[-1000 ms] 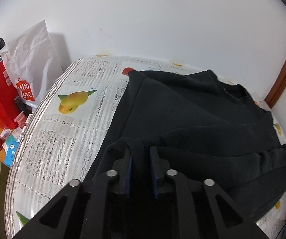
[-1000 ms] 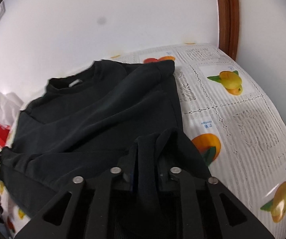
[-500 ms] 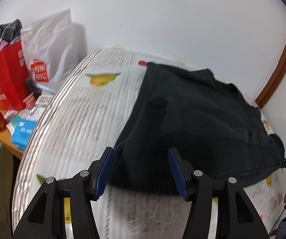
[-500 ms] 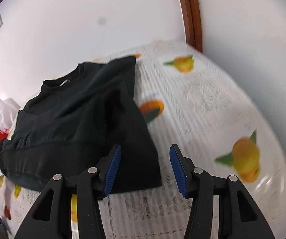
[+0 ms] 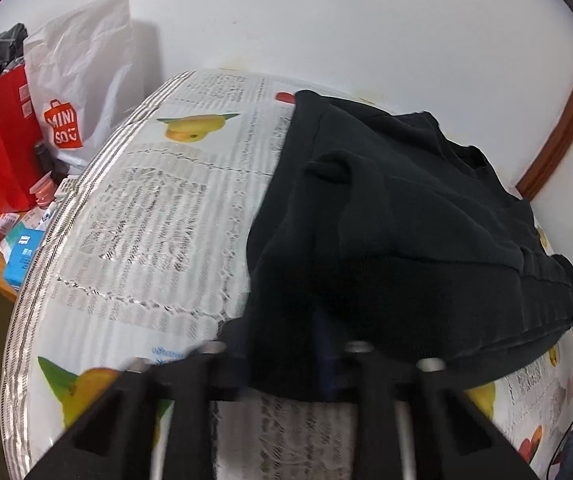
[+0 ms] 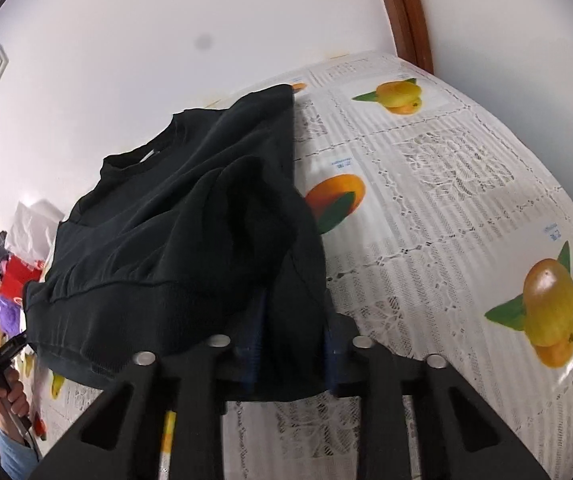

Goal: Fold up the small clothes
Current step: 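Lift the hem with both grippers and fold it toward the collar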

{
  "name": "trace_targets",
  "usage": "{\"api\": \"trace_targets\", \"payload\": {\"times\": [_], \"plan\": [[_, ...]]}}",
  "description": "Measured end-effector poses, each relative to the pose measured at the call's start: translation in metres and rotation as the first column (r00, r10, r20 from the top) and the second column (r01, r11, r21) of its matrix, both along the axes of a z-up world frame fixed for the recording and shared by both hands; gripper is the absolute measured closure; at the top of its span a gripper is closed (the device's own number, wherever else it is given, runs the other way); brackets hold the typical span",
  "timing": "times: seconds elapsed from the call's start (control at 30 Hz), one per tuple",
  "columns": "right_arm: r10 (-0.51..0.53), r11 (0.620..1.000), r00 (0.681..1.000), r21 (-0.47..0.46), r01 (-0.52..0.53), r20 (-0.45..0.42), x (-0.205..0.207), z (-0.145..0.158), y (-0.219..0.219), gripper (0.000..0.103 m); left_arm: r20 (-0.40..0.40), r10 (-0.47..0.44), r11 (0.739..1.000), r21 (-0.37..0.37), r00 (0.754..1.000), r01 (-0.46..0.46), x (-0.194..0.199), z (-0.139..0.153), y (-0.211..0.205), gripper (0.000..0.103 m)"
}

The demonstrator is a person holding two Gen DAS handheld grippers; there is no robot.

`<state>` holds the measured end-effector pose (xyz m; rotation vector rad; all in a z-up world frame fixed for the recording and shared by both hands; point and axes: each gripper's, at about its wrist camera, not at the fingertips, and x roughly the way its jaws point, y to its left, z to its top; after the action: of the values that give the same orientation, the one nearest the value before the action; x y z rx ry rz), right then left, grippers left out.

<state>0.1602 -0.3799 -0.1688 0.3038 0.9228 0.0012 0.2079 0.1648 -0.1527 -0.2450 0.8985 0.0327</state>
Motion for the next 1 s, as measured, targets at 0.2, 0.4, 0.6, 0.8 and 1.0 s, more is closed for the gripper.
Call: {"api": "trace_targets", "payload": {"times": [0.2,0.4,0.6,0.8,1.0], "plan": [[0.013,0.999,1.0,-0.037,-0.013,0.011,-0.018,0.009,0.006,0.088,0.003,0.01,1.0,0.004,1.0,-0.01,-0.024,0.009,-0.001,0.094],[0.014,0.999,1.0,-0.037,-0.014,0.004,-0.052,0.013,0.005,0.088,-0.002,-0.016,1.0,0.015,1.0,0.016,-0.068,0.01,-0.01,0.094],[0.023,0.998,1.0,-0.058,-0.022,0.014,-0.093,0.02,0.007,0.088,-0.014,-0.042,0.999,-0.007,0.999,0.042,-0.118,0.011,-0.014,0.094],[-0.007,0.996,1.0,-0.085,0.006,-0.001,-0.118,0.018,0.007,0.085,-0.012,-0.043,0.999,0.012,0.999,0.043,-0.14,0.013,-0.018,0.093],[-0.081,0.988,0.994,-0.128,0.089,0.069,-0.14,0.046,0.004,0.078,0.042,-0.021,0.999,-0.029,0.999,0.022,-0.146,0.037,-0.009,0.082]]}}
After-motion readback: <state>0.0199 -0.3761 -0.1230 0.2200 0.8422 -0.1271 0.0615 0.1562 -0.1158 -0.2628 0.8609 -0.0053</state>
